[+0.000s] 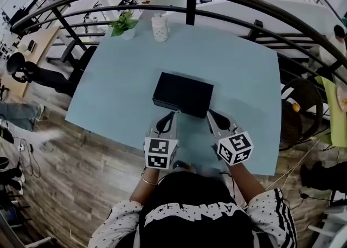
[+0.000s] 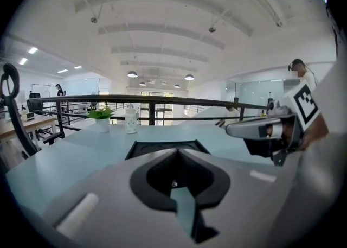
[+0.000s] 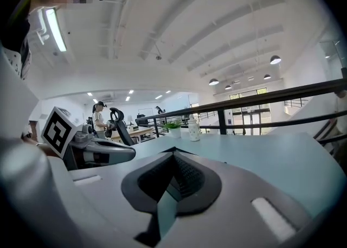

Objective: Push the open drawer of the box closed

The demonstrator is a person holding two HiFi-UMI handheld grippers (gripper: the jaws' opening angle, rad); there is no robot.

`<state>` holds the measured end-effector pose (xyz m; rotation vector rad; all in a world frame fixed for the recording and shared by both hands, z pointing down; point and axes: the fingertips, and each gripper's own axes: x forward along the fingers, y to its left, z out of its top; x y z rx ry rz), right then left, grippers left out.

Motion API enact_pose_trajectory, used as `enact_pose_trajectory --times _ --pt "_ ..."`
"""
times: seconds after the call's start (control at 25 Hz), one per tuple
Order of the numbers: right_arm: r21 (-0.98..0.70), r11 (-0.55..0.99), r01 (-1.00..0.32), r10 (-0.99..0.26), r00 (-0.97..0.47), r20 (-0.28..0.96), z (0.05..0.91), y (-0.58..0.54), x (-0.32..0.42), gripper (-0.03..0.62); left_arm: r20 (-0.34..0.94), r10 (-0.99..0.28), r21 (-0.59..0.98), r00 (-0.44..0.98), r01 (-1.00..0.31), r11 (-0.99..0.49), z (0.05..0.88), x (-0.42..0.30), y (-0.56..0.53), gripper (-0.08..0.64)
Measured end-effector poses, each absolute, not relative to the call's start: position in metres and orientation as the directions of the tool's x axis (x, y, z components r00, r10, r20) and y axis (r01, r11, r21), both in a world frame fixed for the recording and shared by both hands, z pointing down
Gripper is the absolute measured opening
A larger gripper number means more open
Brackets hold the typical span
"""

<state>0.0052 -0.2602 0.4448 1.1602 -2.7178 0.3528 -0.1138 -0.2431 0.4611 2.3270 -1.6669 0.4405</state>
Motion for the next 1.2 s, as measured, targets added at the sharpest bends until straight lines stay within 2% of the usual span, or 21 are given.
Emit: enact_pose_trajectory --times 0.64,1.2 --pt "-0.081 0.724 -0.685 -0.671 -0.727 0.148 0.404 -0.232 -0.008 -0.003 0.305 -0.905 -0.004 0.297 -0.950 -0.313 0.413 -0.121 -0.220 0.000" --pt "-0.051 0.723 -0.689 -0.677 -0.722 0.142 0.401 -0.224 -0.005 -0.003 0.301 -0.905 0.001 0.301 -0.949 -0.315 0.411 -0.119 -0.211 0.000"
